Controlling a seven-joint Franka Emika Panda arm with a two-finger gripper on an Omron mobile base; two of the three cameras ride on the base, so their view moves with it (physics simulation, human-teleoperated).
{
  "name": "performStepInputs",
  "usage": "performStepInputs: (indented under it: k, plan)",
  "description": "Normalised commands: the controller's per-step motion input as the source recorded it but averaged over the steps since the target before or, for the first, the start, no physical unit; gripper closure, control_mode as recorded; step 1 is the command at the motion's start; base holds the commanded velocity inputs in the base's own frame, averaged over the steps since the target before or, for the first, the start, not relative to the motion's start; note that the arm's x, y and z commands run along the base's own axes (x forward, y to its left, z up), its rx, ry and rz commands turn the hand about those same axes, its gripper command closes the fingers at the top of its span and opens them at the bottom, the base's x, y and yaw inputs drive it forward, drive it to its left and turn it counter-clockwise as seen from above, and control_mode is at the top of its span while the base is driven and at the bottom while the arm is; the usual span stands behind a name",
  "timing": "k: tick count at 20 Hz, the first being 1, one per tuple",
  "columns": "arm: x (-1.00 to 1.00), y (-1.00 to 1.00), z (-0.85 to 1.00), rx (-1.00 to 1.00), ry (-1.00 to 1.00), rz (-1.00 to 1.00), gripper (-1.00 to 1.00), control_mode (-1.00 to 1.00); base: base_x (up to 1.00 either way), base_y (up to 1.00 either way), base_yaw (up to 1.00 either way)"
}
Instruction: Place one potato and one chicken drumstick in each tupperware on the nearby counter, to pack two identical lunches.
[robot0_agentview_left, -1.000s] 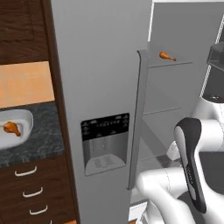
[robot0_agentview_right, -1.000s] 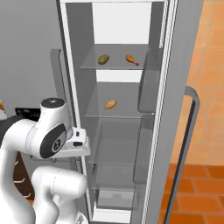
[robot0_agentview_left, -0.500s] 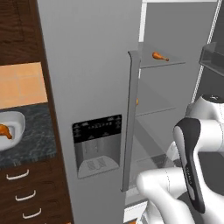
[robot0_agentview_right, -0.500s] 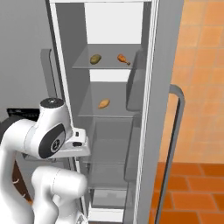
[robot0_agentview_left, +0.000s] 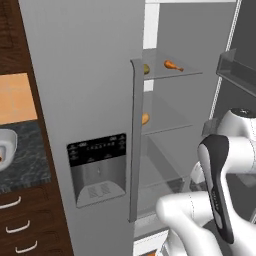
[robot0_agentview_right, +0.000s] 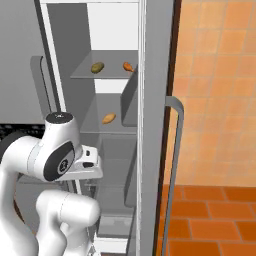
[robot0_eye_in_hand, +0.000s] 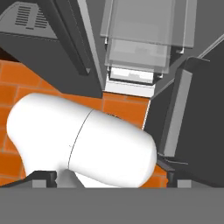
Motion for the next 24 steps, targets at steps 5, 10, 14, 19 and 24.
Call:
performStepInputs:
  k: [5, 10, 14, 19, 24]
  plan:
    - [0.00, 0.00, 0.00, 0.00, 0.00, 0.00, -1.00, 1.00, 0.06, -0.15, 0.00]
    - [0.00, 0.00, 0.00, 0.00, 0.00, 0.00, -1.00, 1.00, 0.00, 0.00, 0.00]
    - [0.50, 0.00, 0.00, 0.00, -0.05, 0.11, -1.00, -1.00, 0.01, 0.00, 0.00]
    - [1.00, 0.00, 0.00, 0.00, -0.02, 0.22, -1.00, -1.00, 0.00, 0.00, 0.00]
    - [0.95, 0.00, 0.23, 0.04, -0.03, 0.09, -1.00, -1.00, 0.00, 0.00, 0.00]
